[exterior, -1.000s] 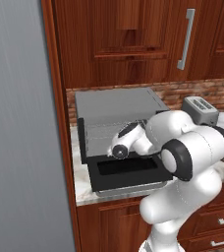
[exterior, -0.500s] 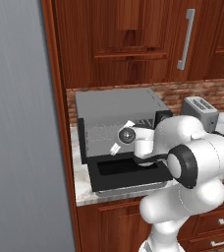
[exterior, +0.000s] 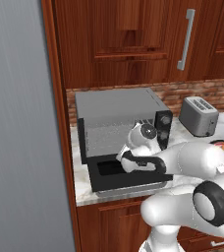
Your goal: Pick up the bagel from the plate, place it on the toaster oven rack, close the door, and set the timer.
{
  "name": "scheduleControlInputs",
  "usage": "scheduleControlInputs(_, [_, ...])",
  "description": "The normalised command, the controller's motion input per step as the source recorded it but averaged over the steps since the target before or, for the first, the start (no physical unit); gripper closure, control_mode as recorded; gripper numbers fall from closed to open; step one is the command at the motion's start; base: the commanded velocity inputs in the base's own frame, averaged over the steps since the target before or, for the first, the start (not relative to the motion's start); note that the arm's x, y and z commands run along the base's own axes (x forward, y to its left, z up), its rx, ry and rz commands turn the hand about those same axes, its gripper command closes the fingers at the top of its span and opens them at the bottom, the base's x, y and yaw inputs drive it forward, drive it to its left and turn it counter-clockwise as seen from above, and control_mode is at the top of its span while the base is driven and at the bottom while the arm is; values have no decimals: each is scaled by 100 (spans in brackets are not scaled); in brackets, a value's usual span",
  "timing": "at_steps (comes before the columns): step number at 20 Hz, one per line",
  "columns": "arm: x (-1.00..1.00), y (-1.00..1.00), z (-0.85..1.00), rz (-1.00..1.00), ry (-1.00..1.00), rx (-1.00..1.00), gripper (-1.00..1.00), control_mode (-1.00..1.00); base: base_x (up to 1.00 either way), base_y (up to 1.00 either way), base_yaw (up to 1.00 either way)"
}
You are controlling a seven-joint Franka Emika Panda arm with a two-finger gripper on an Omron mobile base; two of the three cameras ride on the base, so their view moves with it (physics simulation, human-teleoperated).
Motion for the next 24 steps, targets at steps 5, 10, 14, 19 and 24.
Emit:
scheduleControlInputs(5, [-100, 0, -37, -5, 56, 0, 100, -100, 0, 0, 0])
scheduleControlInputs(10, [-92, 8, -9, -8, 76, -5, 100, -100, 0, 0, 0])
scheduleControlInputs(14, [-79, 9, 0, -10, 90, -10, 100, -100, 0, 0, 0])
scheduleControlInputs(19, [-75, 8, -2, -10, 84, -11, -100, -100, 0, 0, 0])
scheduleControlInputs(24, [-51, 1, 41, -12, 18, -3, -100, -100, 0, 0, 0])
